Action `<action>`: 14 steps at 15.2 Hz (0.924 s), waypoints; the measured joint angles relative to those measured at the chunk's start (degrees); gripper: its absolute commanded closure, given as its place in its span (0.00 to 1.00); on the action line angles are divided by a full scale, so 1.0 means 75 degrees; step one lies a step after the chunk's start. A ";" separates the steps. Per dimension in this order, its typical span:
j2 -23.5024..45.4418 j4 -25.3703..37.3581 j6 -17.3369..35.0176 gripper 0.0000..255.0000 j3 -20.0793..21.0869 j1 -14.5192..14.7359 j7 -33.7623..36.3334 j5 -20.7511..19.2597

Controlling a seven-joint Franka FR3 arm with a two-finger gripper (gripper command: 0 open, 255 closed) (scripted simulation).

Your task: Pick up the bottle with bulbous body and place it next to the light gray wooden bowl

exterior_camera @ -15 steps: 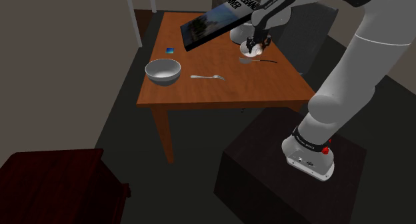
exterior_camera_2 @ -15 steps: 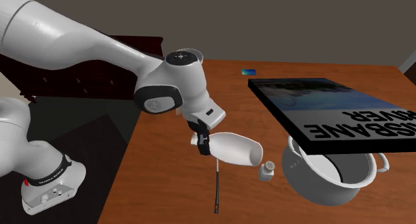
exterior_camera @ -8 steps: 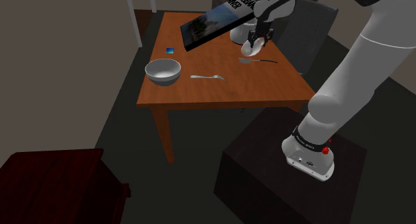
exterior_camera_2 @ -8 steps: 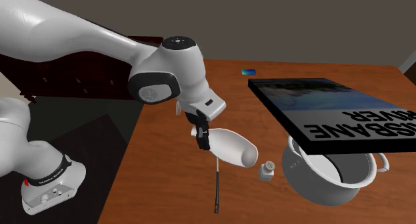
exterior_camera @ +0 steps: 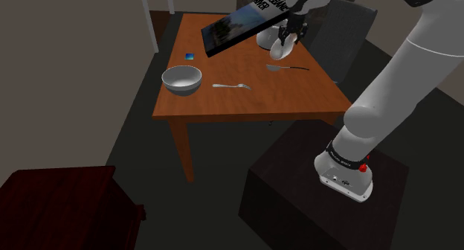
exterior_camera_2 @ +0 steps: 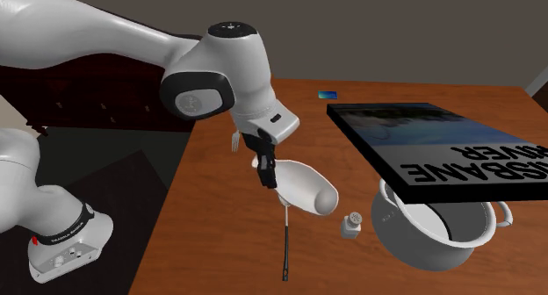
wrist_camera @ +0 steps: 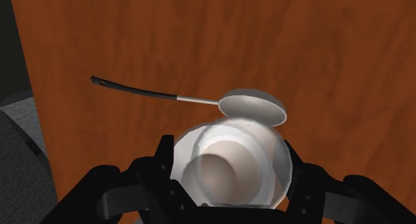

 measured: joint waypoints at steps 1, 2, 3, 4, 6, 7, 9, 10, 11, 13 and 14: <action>-0.0049 0.0042 -0.0090 1.00 0.0002 0.0002 -0.0001 -0.0010; -0.0082 0.0111 -0.0190 1.00 0.0002 0.0002 -0.0010 -0.0013; -0.0128 0.0166 -0.0291 1.00 0.0010 0.0009 -0.0002 -0.0023; -0.0189 0.0227 -0.0409 1.00 0.0010 0.0009 -0.0012 -0.0034; -0.0207 0.0394 -0.0593 1.00 0.0011 0.0009 -0.0037 -0.0024; -0.0241 0.0452 -0.0683 1.00 0.0010 0.0009 -0.0047 -0.0027; -0.0295 0.0624 -0.0907 1.00 0.0018 0.0015 -0.0058 -0.0029; -0.0323 0.0680 -0.0992 1.00 0.0029 0.0024 -0.0045 -0.0035; -0.0345 0.0768 -0.1101 1.00 0.0031 0.0026 -0.0056 -0.0035; -0.0365 0.0948 -0.1300 1.00 0.0037 0.0031 -0.0070 -0.0029; -0.0387 0.1035 -0.1408 1.00 0.0045 0.0038 -0.0069 -0.0030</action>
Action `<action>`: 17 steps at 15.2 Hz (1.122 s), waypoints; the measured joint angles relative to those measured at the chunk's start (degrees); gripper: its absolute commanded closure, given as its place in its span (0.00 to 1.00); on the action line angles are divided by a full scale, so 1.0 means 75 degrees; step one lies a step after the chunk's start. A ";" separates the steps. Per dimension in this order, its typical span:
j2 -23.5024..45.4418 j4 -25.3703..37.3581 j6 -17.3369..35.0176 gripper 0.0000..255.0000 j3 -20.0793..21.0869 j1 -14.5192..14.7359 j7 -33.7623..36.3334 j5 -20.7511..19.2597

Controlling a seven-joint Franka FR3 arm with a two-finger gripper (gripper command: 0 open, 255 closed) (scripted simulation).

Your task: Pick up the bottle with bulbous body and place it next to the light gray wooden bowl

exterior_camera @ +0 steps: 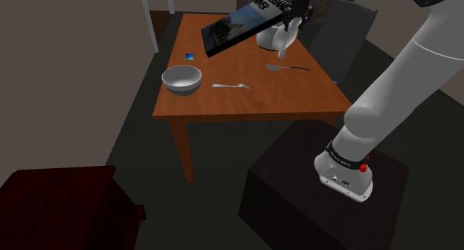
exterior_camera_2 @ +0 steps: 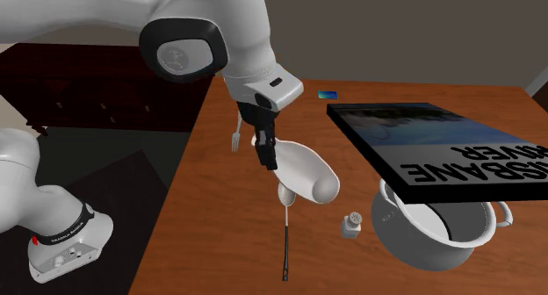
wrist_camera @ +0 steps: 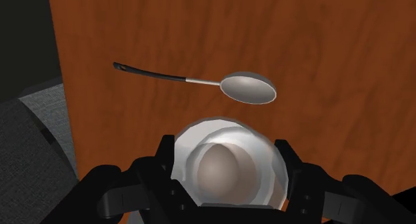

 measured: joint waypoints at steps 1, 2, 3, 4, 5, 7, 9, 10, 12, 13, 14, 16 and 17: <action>-0.0015 0.0084 -0.0100 1.00 0.0007 0.0006 0.0001 0.0000; -0.0033 0.0159 -0.0192 1.00 0.0011 0.0009 -0.0003 -0.0001; -0.0058 0.0237 -0.0293 1.00 0.0005 0.0003 -0.0028 -0.0002; -0.0054 0.0313 -0.0363 1.00 0.0007 0.0005 -0.0033 0.0004; -0.0127 0.0266 -0.0398 1.00 0.0054 0.0043 0.0057 -0.0029; -0.0299 0.0147 -0.0484 1.00 0.0216 0.0171 0.0363 -0.0109; -0.0542 -0.0120 -0.0496 1.00 0.0406 0.0306 0.0721 -0.0203; -0.0717 -0.0310 -0.0511 1.00 0.0525 0.0384 0.0938 -0.0262; -0.0854 -0.0452 -0.0554 1.00 0.0731 0.0520 0.1299 -0.0311; -0.0967 -0.0606 -0.0546 1.00 0.0870 0.0609 0.1537 -0.0344; -0.1093 -0.0702 -0.0608 1.00 0.0998 0.0687 0.1748 -0.0370; -0.1193 -0.0811 -0.0652 1.00 0.1221 0.0827 0.2116 -0.0385; -0.1293 -0.0913 -0.0679 1.00 0.1337 0.0896 0.2304 -0.0399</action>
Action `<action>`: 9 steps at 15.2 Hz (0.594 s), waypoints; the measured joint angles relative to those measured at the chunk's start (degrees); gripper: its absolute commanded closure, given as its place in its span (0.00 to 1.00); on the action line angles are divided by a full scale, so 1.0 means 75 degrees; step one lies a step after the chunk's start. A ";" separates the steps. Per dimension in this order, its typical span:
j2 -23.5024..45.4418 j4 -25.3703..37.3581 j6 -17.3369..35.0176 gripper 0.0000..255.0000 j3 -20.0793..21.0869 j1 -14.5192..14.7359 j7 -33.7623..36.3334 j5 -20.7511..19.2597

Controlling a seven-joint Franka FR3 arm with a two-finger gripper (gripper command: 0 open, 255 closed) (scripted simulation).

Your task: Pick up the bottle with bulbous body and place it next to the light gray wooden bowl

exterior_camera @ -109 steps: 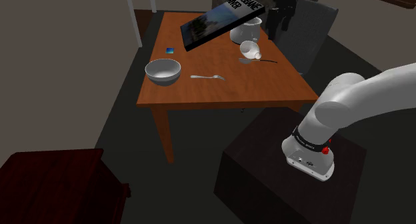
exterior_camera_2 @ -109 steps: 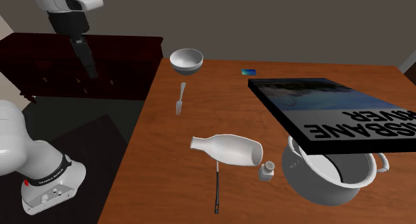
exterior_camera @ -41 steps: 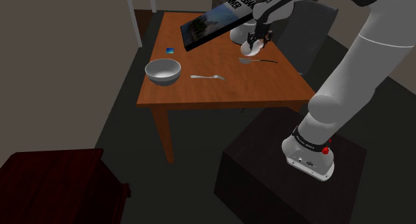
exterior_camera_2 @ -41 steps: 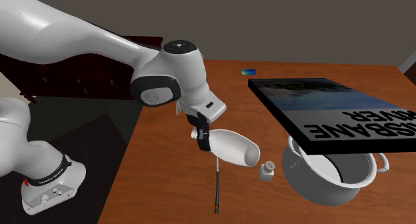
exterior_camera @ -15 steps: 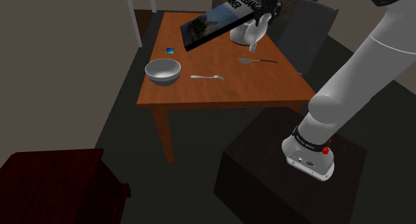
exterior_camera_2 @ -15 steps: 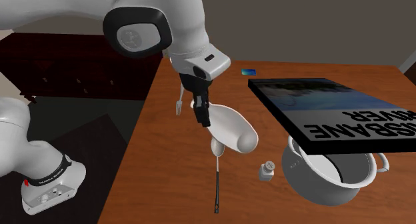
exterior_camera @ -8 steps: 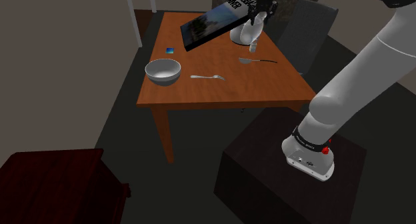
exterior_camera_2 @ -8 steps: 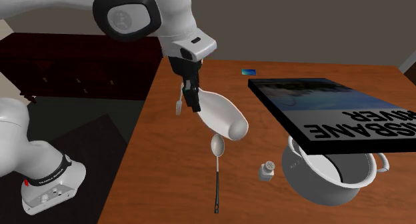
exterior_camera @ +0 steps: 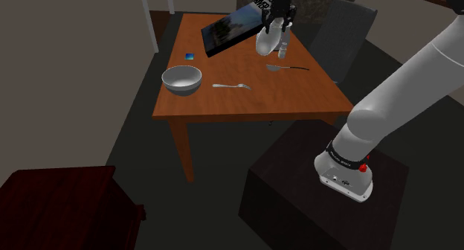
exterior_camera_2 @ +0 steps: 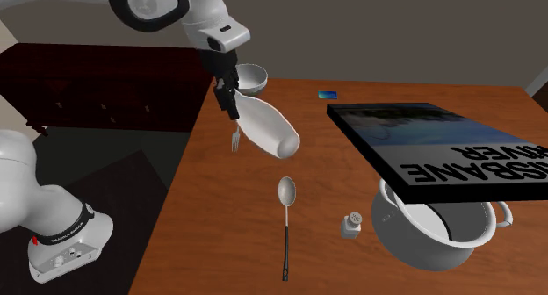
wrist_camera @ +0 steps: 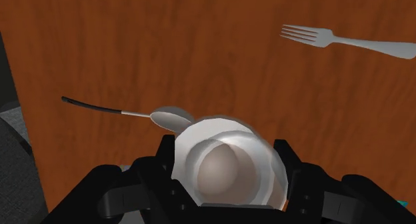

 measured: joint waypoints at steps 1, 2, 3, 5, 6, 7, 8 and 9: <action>-0.0014 -0.0046 0.0008 1.00 0.0103 0.0064 0.0173 -0.0002; -0.0053 -0.0071 -0.0040 1.00 0.0228 0.0141 0.0365 0.0004; -0.0129 -0.0135 -0.0089 1.00 0.0373 0.0231 0.0591 0.0008; -0.0200 -0.0175 -0.0182 1.00 0.0613 0.0377 0.0962 0.0027; -0.0213 -0.0186 -0.0209 1.00 0.0721 0.0444 0.1129 0.0038; -0.0253 -0.0199 -0.0267 1.00 0.0839 0.0517 0.1306 0.0051; -0.0205 -0.0149 -0.0298 1.00 0.0964 0.0594 0.1497 0.0068; -0.0178 -0.0109 -0.0344 1.00 0.1098 0.0676 0.1700 0.0084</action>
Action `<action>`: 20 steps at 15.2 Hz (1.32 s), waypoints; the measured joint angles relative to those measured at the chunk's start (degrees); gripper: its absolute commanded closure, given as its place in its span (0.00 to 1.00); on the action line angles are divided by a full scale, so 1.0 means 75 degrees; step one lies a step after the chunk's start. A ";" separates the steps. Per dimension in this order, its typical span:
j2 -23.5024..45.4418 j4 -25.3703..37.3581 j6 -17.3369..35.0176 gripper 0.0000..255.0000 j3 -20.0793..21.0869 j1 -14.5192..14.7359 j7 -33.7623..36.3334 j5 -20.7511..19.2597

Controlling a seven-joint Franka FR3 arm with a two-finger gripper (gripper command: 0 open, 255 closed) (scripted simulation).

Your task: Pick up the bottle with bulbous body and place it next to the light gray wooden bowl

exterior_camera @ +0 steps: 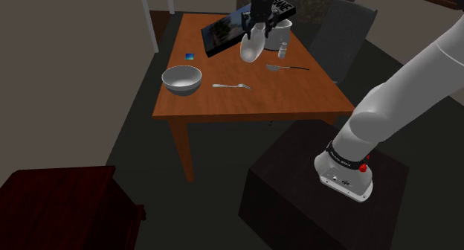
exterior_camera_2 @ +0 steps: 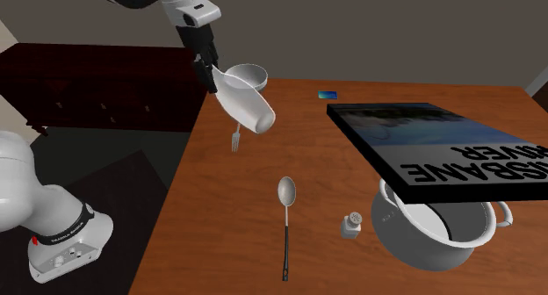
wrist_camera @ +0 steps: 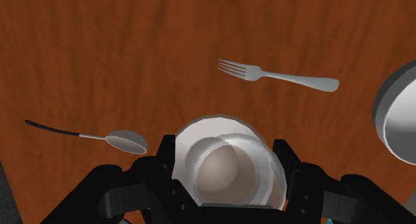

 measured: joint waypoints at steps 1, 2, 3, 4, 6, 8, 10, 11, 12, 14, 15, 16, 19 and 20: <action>0.0012 -0.0004 -0.0014 1.00 0.0115 0.0072 0.0181 0.0015; 0.0028 0.0021 -0.0053 1.00 0.0225 0.0140 0.0351 0.0027; -0.0008 0.0053 -0.0146 1.00 0.0326 0.0205 0.0498 0.0046; 0.0011 0.0073 -0.0176 1.00 0.0452 0.0282 0.0688 0.0058; 0.0154 0.0223 -0.0253 1.00 0.0722 0.0447 0.1106 0.0085; 0.0301 0.0356 -0.0290 1.00 0.0910 0.0561 0.1407 0.0092; 0.0358 0.0235 -0.0131 1.00 0.0958 0.0589 0.1516 0.0081; 0.0368 0.0160 -0.0050 1.00 0.0970 0.0596 0.1552 0.0076; 0.0383 0.0074 0.0049 1.00 0.0974 0.0598 0.1577 0.0068; 0.0412 -0.0083 0.0231 1.00 0.0973 0.0594 0.1609 0.0052; 0.0417 -0.0179 0.0329 1.00 0.0973 0.0593 0.1627 0.0046; 0.0431 -0.0266 0.0429 1.00 0.0975 0.0593 0.1647 0.0036; 0.0511 -0.0495 0.0731 1.00 0.0980 0.0589 0.1712 -0.0001; 0.0550 -0.0547 0.0819 1.00 0.0985 0.0588 0.1738 -0.0016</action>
